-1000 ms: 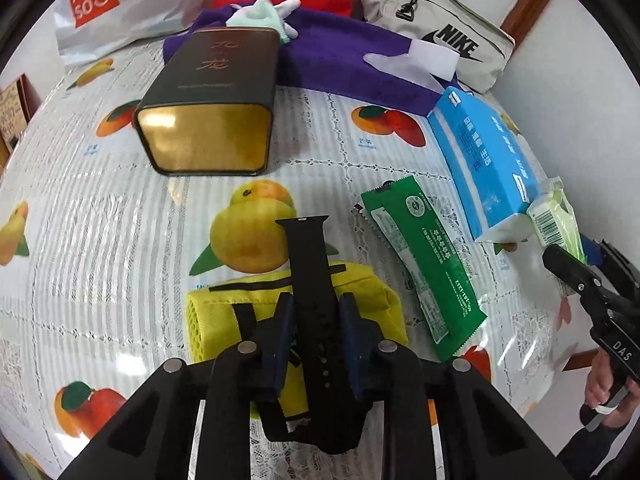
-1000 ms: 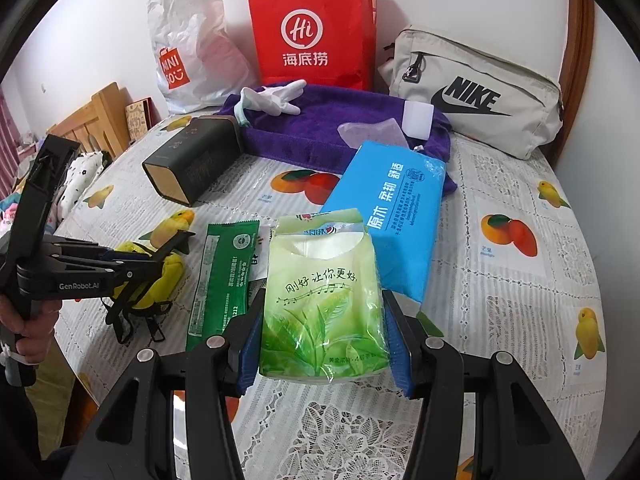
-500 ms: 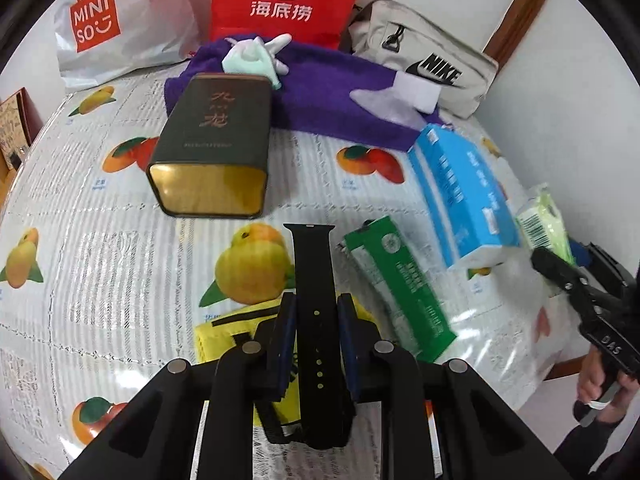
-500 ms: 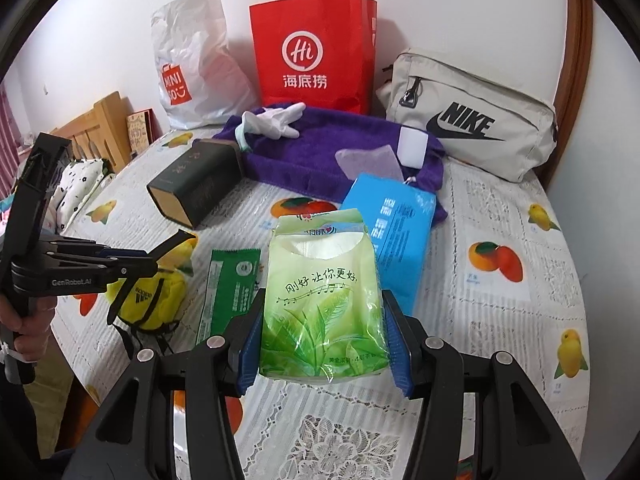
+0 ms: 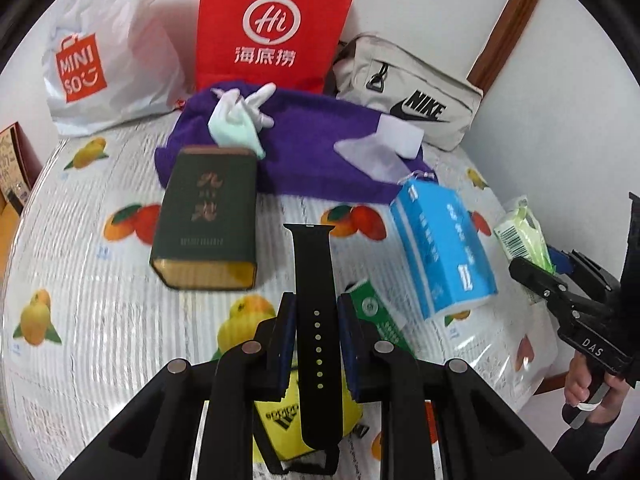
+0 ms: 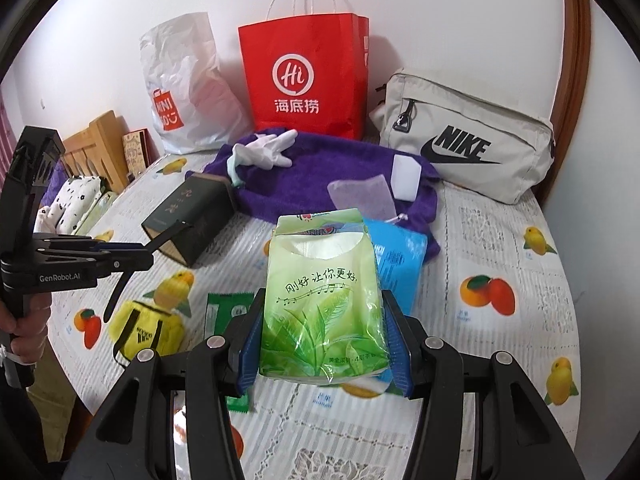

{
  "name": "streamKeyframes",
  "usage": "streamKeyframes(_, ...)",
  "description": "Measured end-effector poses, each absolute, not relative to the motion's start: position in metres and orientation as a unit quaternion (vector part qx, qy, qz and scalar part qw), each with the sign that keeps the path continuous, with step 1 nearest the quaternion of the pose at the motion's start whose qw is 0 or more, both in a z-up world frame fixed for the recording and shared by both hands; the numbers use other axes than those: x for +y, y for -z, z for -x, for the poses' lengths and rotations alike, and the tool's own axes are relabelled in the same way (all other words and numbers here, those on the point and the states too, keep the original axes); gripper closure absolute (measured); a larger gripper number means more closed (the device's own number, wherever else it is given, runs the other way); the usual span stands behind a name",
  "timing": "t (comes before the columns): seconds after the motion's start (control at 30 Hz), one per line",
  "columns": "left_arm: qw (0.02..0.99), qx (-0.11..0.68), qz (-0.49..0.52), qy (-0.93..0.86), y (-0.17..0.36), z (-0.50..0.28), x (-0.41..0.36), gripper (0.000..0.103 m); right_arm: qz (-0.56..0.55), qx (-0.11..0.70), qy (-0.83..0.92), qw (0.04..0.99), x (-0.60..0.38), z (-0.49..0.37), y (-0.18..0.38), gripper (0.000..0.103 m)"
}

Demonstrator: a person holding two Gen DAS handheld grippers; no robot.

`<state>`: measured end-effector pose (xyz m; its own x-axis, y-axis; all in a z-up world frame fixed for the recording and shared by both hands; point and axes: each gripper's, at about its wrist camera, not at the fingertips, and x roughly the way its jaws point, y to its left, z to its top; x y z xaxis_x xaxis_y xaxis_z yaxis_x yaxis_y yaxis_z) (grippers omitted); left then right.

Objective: Organize soft objects
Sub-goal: 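Carry the strap with the left gripper while the right carries the tea packet to the towel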

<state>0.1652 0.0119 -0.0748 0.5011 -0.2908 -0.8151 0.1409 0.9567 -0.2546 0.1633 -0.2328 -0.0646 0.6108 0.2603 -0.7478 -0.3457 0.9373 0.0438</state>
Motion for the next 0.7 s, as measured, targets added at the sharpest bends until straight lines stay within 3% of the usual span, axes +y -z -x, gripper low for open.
streamKeyframes(0.7, 0.866, 0.482, 0.055, 0.123, 0.068, -0.238, 0.01, 0.083, 0.037, 0.421, -0.197, 0.885, -0.23, -0.21, 0.071, 0.051)
